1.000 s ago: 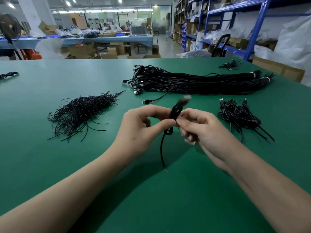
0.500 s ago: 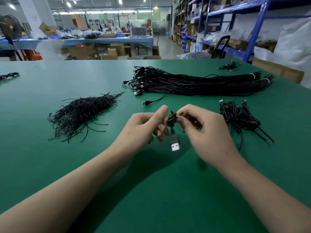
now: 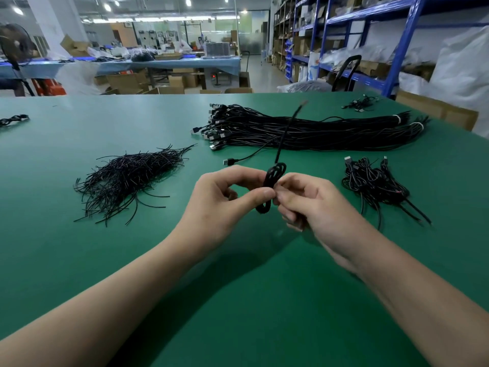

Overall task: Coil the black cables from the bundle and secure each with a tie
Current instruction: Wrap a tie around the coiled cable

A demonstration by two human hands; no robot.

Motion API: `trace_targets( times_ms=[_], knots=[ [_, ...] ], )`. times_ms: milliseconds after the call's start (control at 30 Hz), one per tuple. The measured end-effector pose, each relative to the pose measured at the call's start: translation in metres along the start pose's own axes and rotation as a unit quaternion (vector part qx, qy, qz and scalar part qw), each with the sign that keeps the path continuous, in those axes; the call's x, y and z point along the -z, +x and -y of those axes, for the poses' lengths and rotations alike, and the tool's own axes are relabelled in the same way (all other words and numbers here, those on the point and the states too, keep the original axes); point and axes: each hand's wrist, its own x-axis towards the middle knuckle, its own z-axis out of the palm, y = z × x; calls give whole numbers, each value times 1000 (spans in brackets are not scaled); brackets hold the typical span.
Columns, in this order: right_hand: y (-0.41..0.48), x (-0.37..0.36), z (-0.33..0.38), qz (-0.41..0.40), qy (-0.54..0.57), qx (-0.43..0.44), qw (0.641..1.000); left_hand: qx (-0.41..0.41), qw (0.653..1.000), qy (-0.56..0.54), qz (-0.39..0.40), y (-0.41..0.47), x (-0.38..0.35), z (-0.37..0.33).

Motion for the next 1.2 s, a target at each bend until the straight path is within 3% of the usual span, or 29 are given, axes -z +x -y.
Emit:
trace_targets(
  times_ms=[100, 200, 267, 333, 400, 467, 567, 667, 800, 900, 967, 1033, 1133, 1200],
  knots=[
    [0, 0, 0, 58, 214, -93, 971, -142, 982, 121, -27, 3, 3, 1],
    [0, 0, -1, 52, 227, -98, 968, -186, 968, 167, -18, 2, 4, 2],
    [1, 1, 1, 19, 176, -60, 982, -104, 990, 91, -10, 1, 3, 3],
    [1, 3, 1, -35, 27, 17, 999, 5, 1000, -16, -23, 0, 0, 1],
    [-1, 1, 0, -73, -168, 112, 977, 114, 991, -75, -16, 2, 0, -1],
    [-4, -3, -1, -89, -288, 177, 937, 190, 977, -90, 35, 2, 2, -1],
    [-5, -2, -2, -88, -373, 209, 900, 232, 963, -83, 113, 1, 5, 1],
    [-4, 0, -2, -84, -392, 203, 893, 243, 959, -72, 128, 0, 4, 0],
    [-2, -2, -2, -83, -282, 139, 946, 123, 990, -49, 52, 1, 0, 0],
    [-1, -3, -1, -49, -58, 41, 996, -7, 997, 76, -6, 2, 0, -1],
    [-2, -3, 0, 3, 134, -41, 990, -105, 978, 173, -46, 2, 1, -2],
    [-3, -1, 0, 46, 243, -91, 965, -205, 948, 235, -68, 3, 4, 0],
    [-3, 2, -1, 73, 237, -89, 965, -280, 913, 289, -73, 6, 8, 3],
    [-1, 1, 1, 38, 192, -53, 979, -237, 933, 263, -66, 5, 7, 4]
  ],
)
